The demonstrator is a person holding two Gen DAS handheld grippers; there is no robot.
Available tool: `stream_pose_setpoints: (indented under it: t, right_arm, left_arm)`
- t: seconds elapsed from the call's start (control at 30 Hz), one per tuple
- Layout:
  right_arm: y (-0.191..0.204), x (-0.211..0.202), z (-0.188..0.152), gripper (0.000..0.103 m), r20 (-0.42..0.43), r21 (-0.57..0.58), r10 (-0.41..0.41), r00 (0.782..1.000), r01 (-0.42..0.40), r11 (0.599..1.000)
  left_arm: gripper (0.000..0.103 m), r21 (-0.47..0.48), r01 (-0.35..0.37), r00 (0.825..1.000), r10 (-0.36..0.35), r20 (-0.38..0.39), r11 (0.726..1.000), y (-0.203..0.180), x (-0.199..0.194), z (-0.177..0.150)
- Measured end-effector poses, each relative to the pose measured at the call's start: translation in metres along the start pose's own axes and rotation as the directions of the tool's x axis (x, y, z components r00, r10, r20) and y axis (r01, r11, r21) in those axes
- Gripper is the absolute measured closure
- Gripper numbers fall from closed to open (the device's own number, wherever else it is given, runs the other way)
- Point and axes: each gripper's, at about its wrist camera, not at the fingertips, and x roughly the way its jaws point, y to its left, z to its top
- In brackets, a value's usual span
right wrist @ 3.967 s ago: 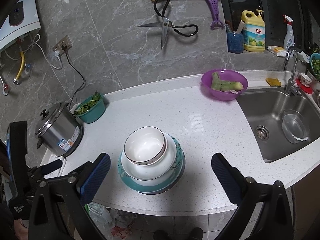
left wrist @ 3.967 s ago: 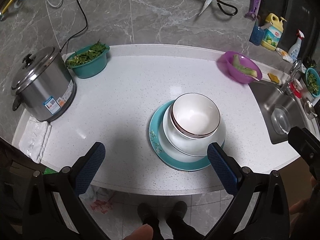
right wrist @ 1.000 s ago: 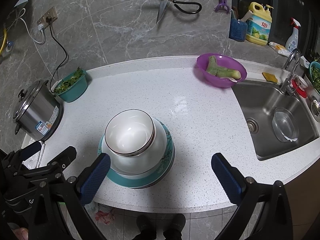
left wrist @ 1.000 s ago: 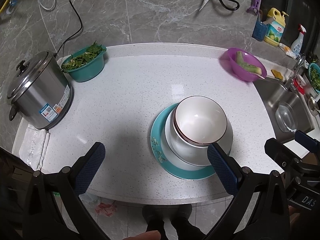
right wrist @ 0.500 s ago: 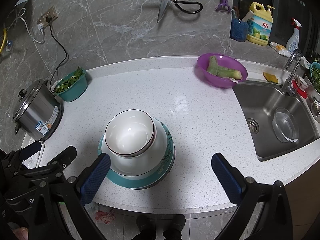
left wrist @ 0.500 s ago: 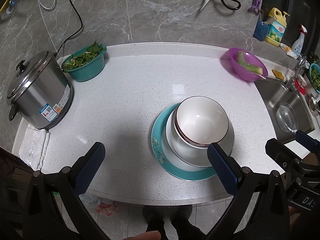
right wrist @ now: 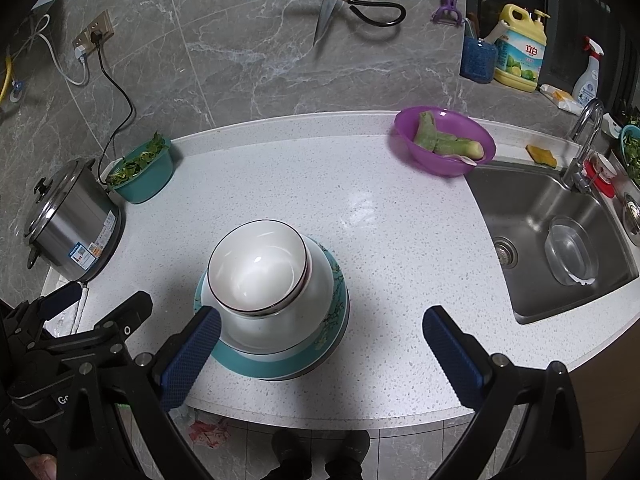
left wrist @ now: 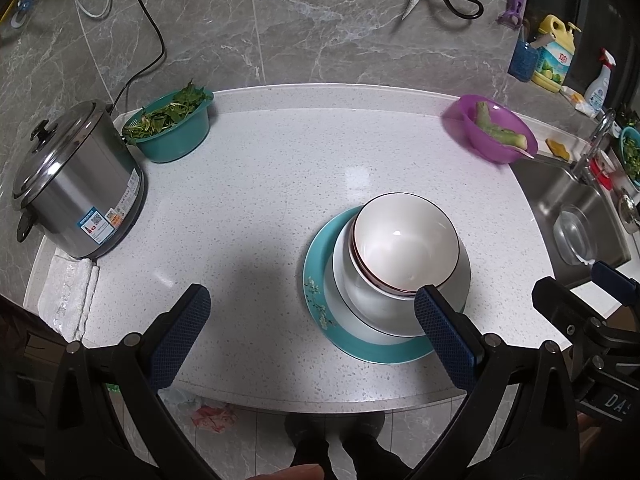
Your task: Organize plates and bowls
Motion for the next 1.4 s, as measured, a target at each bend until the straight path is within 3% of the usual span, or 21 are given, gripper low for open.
stream_pose_setpoints:
  t: [1.4]
  right_arm:
    - [-0.009,0.013,0.010,0.000,-0.012,-0.014,0.007,1.000,-0.008,1.000]
  left_arm:
    - [0.000,-0.005,0.000,1.000,0.000,-0.013,1.000,-0.003,0.013,0.009]
